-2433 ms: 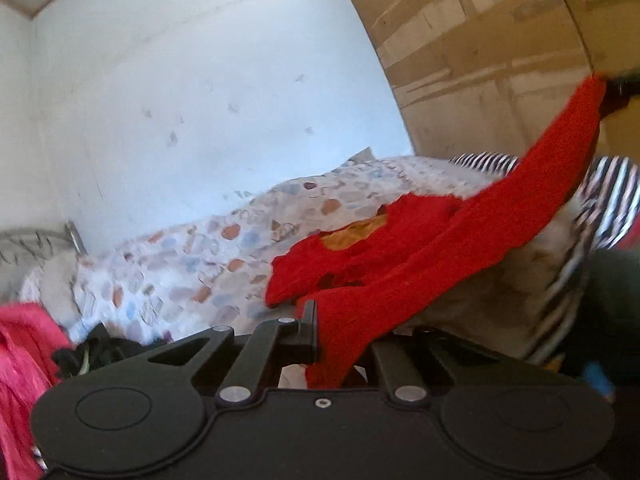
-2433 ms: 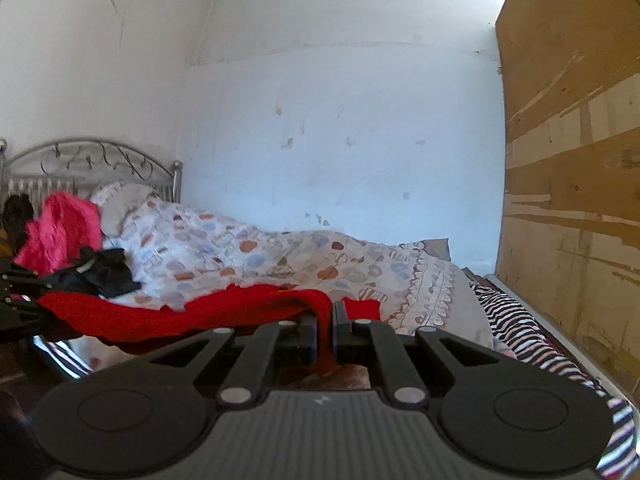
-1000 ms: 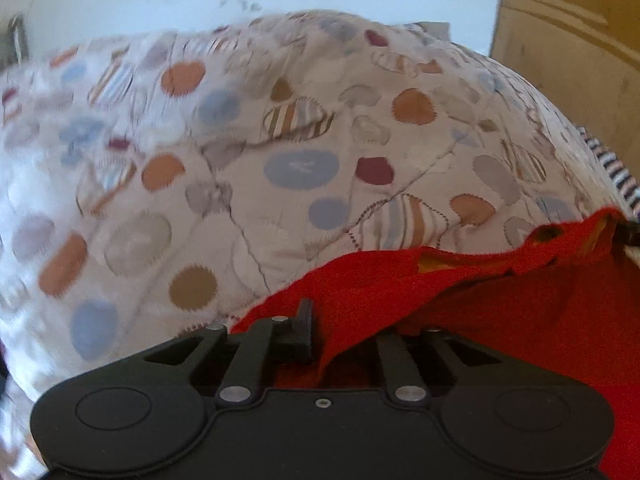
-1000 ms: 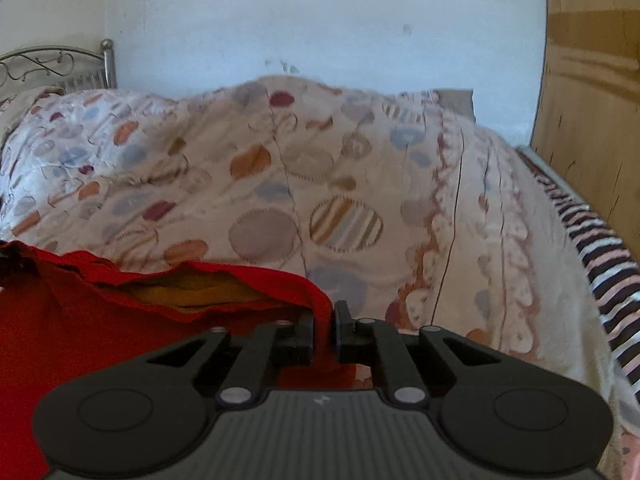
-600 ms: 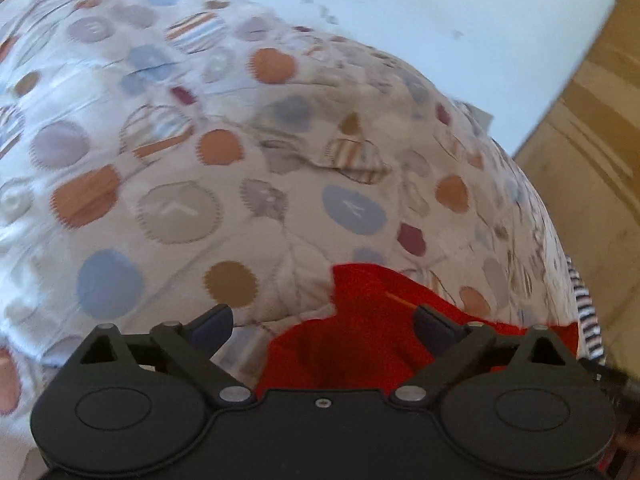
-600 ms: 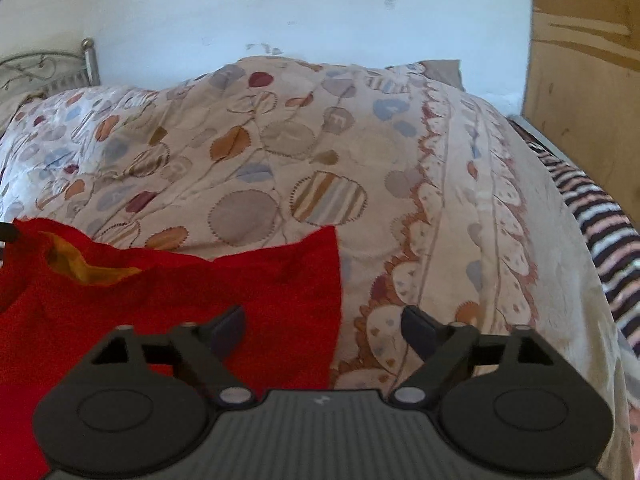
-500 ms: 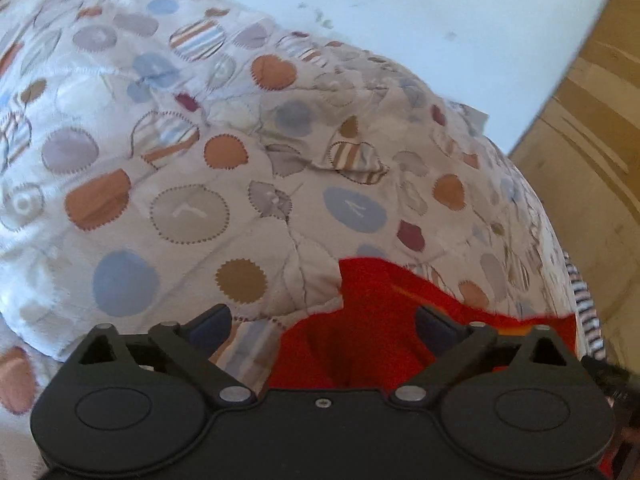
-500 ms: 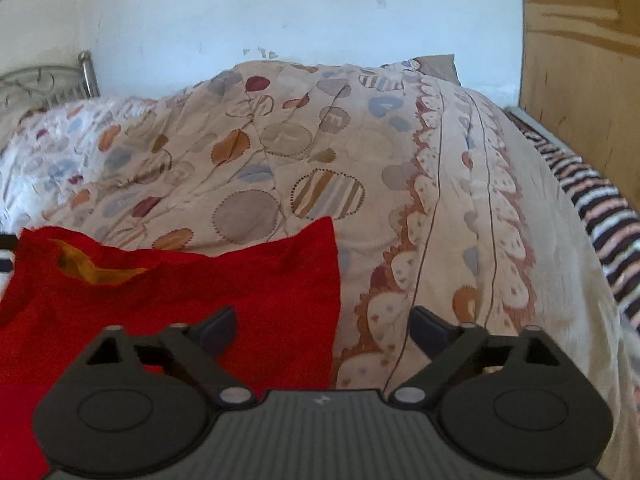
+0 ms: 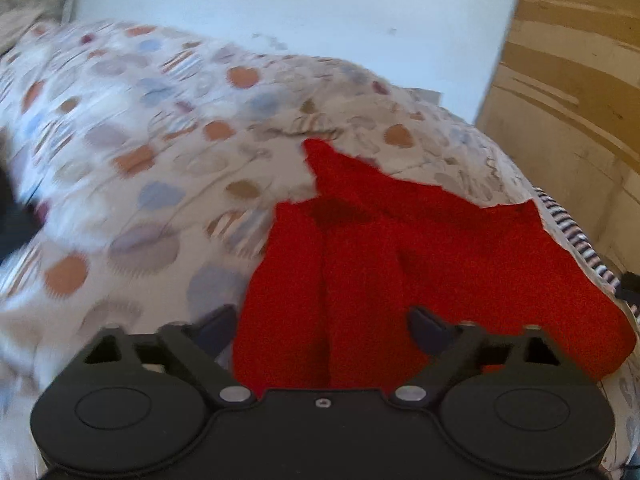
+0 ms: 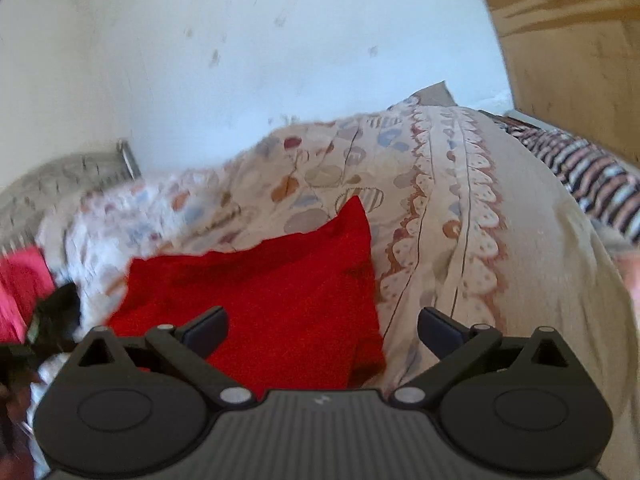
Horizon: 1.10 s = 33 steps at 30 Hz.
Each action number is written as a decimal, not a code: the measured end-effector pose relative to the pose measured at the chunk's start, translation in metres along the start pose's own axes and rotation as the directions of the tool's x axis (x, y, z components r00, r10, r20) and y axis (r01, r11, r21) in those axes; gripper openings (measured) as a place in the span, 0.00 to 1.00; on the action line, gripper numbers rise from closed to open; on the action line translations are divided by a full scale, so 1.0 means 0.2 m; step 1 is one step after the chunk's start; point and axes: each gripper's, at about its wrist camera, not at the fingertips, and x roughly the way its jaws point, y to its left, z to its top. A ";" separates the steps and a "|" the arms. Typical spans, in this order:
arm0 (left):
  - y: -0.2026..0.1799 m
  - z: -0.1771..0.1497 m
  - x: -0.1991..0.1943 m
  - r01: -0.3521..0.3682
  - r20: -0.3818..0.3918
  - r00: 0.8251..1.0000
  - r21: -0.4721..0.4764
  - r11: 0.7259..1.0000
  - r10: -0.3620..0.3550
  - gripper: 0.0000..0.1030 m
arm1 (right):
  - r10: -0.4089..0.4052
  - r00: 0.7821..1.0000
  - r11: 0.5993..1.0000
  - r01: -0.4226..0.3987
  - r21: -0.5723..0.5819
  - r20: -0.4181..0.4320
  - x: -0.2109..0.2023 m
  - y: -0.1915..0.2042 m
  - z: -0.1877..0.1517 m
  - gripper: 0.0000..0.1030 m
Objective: Fold small clothes
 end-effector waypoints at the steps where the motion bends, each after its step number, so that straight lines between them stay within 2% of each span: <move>1: 0.02 -0.03 -0.02 0.001 -0.002 1.000 -0.047 0.999 -0.001 0.77 | 0.004 1.000 1.000 -0.004 0.014 0.003 -0.01 0.00 -0.02 0.85; 4: 0.05 -0.09 -0.05 0.043 -0.007 0.999 -0.156 0.987 -0.044 0.58 | -0.007 1.000 0.999 0.007 0.041 -0.013 0.00 0.01 -0.06 0.69; 5: 0.06 -0.10 -0.06 0.067 -0.001 0.998 -0.170 0.983 -0.069 0.48 | -0.010 1.000 0.998 0.011 0.056 -0.018 0.00 0.02 -0.08 0.65; 6: 0.05 -0.11 -0.06 0.079 -0.002 0.997 -0.172 0.982 -0.081 0.33 | -0.014 1.000 0.997 0.015 0.071 -0.025 0.01 0.02 -0.09 0.55; 7: 0.05 -0.12 -0.05 0.080 -0.010 0.996 -0.173 0.982 -0.083 0.20 | -0.020 0.999 0.996 0.023 0.083 -0.033 0.02 0.02 -0.11 0.41; 8: 0.04 -0.12 -0.04 0.072 -0.032 0.996 -0.171 0.983 -0.078 0.06 | -0.025 0.999 0.996 0.028 0.089 -0.035 0.03 0.02 -0.12 0.32; 9: 0.05 -0.12 -0.03 0.067 -0.037 0.996 -0.179 0.982 -0.075 0.05 | -0.028 0.999 0.995 0.031 0.093 -0.033 0.03 0.03 -0.13 0.20; 10: 0.05 -0.11 -0.04 0.067 -0.030 0.997 -0.199 0.978 -0.074 0.04 | -0.034 0.999 0.994 0.036 0.100 -0.029 0.02 0.03 -0.13 0.15; 12: 0.06 -0.09 -0.10 0.072 0.020 0.997 -0.223 0.972 -0.069 0.04 | -0.042 0.999 0.994 0.043 0.101 -0.013 -0.01 0.04 -0.14 0.13; 15: 0.08 -0.07 -0.20 0.062 0.075 0.996 -0.246 0.967 -0.045 0.04 | -0.044 0.999 0.994 0.044 0.101 0.003 -0.06 0.05 -0.15 0.12; 18: 0.10 -0.12 -0.17 0.023 0.024 1.000 -0.261 0.965 -0.017 0.04 | -0.066 0.998 0.993 0.067 0.099 -0.017 -0.07 0.04 -0.20 0.12; 22: 0.15 -0.20 -0.09 0.025 -0.009 1.000 -0.309 0.951 -0.029 0.04 | -0.074 0.997 0.990 0.077 0.119 -0.027 -0.09 0.04 -0.27 0.12; 29: 0.11 -0.20 -0.13 -0.004 0.015 1.000 -0.240 0.971 0.007 0.04 | -0.116 0.993 0.993 0.117 0.035 -0.017 -0.09 0.10 -0.30 0.12; 33: 0.10 -0.21 -0.17 0.023 0.026 1.000 -0.235 0.972 -0.017 0.05 | -0.121 0.992 0.992 0.122 0.042 -0.022 -0.10 0.08 -0.32 0.12</move>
